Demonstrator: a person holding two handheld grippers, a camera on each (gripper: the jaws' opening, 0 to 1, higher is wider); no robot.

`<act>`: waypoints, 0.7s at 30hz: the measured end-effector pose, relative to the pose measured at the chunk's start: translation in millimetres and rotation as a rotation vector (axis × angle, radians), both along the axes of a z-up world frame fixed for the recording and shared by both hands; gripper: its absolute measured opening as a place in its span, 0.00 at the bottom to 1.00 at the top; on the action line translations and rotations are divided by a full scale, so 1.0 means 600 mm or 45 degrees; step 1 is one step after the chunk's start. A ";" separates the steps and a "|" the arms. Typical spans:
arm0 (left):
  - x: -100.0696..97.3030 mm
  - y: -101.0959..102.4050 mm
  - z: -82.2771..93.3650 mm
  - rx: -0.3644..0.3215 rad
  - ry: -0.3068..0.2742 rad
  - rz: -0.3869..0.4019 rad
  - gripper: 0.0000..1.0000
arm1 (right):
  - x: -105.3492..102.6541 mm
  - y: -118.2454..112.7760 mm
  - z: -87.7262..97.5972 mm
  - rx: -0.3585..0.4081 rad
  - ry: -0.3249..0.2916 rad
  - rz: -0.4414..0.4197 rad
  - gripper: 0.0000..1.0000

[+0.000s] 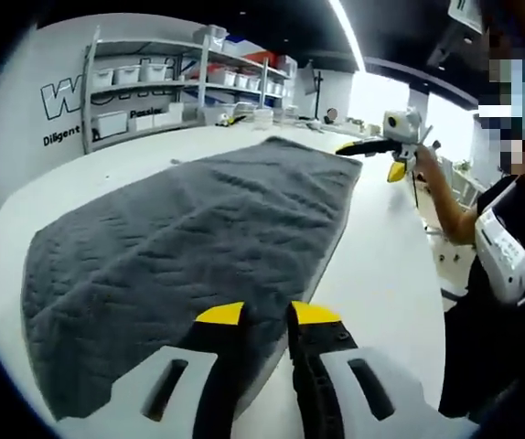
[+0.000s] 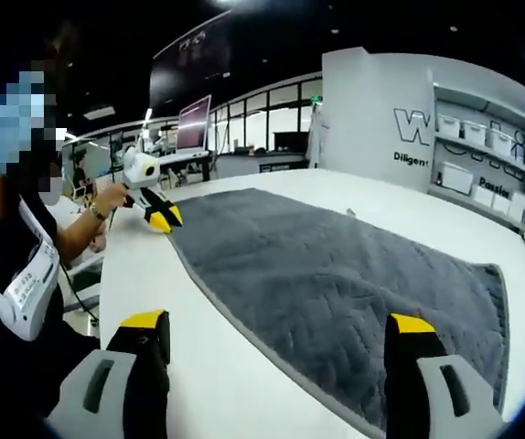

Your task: Open the folded towel by lifting each exposed corner and separating the folded layers until the towel lies flat within the target outline without major curled edges

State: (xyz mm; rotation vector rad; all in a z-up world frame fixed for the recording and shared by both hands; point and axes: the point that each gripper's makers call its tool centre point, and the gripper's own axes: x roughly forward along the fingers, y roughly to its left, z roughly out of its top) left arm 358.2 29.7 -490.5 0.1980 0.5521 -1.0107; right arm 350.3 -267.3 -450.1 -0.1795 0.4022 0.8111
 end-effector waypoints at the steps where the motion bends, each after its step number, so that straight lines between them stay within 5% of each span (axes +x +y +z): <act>1: -0.003 0.001 0.000 0.002 0.001 -0.006 0.15 | 0.000 0.000 0.000 0.001 0.001 0.000 0.99; 11: -0.014 0.004 0.001 0.001 -0.010 -0.025 0.17 | 0.001 -0.011 0.001 -0.016 0.001 -0.025 0.98; 15: -0.022 -0.002 0.009 -0.042 -0.048 -0.099 0.34 | 0.004 -0.022 0.001 -0.022 0.002 -0.042 0.94; 21: -0.008 0.020 0.024 -0.049 -0.104 -0.006 0.58 | 0.009 -0.036 -0.008 -0.028 0.041 -0.051 0.83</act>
